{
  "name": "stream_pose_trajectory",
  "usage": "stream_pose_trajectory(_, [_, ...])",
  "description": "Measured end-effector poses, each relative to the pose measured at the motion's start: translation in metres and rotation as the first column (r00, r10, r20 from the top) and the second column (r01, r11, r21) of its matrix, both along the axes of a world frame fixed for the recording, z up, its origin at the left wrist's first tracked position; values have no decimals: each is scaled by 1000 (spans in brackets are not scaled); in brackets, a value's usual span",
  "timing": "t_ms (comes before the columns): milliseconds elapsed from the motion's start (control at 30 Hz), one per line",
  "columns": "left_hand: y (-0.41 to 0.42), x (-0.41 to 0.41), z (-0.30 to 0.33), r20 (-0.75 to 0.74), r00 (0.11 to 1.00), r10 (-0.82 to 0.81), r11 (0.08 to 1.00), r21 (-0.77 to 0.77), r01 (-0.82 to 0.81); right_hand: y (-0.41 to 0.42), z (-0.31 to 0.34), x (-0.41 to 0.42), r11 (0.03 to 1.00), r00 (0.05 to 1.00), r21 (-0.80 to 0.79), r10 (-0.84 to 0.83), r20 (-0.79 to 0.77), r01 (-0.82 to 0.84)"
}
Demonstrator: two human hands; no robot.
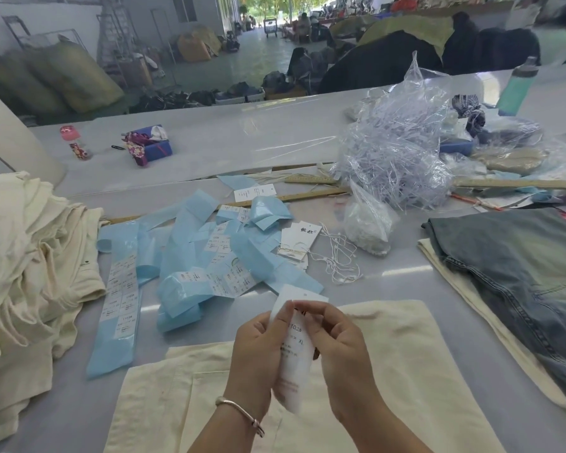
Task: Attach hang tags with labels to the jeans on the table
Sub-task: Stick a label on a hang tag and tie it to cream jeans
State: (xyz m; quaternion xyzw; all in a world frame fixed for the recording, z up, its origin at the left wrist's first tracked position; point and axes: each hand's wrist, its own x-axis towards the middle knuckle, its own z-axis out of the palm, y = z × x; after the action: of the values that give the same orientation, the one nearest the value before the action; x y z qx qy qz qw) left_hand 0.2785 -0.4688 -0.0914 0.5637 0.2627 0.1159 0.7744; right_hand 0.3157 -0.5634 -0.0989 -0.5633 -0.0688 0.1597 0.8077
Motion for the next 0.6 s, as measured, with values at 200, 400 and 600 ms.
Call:
stream_pose_trajectory(200, [15,29,-26,-121,982,146,986,96,-134,1,-36,60,990,997,-120,-75,-37,70])
stream_pose_trajectory(400, [39,60,-59,-239,954,180,984,61,-170,0,-79,153,814,993,-576,-9,120,77])
stream_pose_trajectory(600, [49,76,-76,-195,975,108,994,-11,-113,36,-90,230,576,952,-796,94,290,186])
